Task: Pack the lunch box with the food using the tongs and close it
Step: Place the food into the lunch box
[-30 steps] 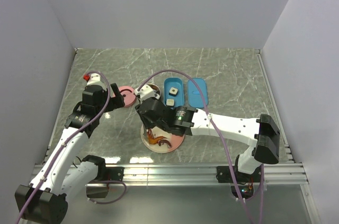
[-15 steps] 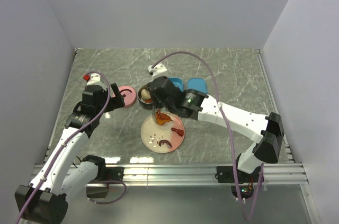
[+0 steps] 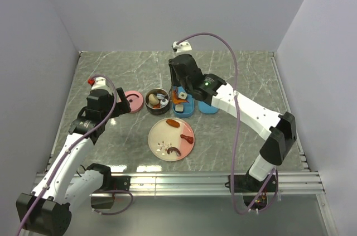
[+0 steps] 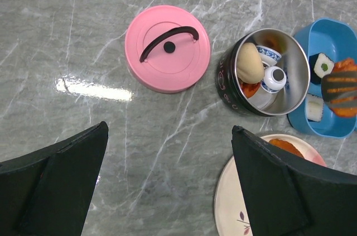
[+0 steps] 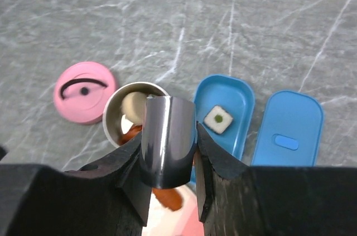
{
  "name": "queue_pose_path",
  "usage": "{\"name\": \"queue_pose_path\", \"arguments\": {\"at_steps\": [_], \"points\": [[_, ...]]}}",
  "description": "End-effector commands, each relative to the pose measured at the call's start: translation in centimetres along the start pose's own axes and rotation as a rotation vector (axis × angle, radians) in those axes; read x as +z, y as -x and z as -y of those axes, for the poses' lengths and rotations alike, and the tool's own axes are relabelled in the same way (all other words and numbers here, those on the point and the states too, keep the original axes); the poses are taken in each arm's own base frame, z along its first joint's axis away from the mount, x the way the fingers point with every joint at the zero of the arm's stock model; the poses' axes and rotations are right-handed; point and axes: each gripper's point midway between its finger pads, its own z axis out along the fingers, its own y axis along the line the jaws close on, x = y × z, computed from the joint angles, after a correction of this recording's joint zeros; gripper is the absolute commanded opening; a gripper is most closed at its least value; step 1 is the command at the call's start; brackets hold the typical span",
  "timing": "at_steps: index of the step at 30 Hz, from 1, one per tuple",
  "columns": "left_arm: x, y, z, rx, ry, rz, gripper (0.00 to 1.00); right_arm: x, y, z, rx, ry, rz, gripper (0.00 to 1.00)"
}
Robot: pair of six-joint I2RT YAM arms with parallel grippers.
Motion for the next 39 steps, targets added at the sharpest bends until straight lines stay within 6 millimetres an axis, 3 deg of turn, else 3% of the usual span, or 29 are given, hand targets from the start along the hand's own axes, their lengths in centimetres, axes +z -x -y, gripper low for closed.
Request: {"name": "queue_pose_path", "arguments": {"at_steps": [1,8,13,21,25,30,39], "points": [[0.1,0.9,0.2,0.014,-0.002,0.026,0.99,1.6,2.4,1.2,0.025,-0.041,0.07,0.2],[0.4,0.9,0.3,0.02,-0.001,0.021,0.99,4.3,1.4,2.8,0.028,-0.094,0.042,0.19],[0.5,0.8,0.2,0.02,0.003,0.018,0.99,5.1,0.7,3.6,0.045,-0.116,0.026,0.19],[0.8,0.8,0.4,0.022,-0.004,0.015,0.99,5.3,-1.1,3.7,0.093,-0.1,-0.012,0.28],[0.9,0.8,0.5,0.022,-0.006,0.013,0.99,5.0,-0.9,3.6,0.135,-0.081,0.0,0.37],[0.9,0.7,0.5,0.022,-0.009,0.011,0.99,4.4,0.4,3.6,0.164,-0.071,0.031,0.39],[0.8,0.8,0.5,0.021,-0.008,0.018,0.99,4.4,-1.0,4.3,0.181,-0.098,0.008,0.44]]}}
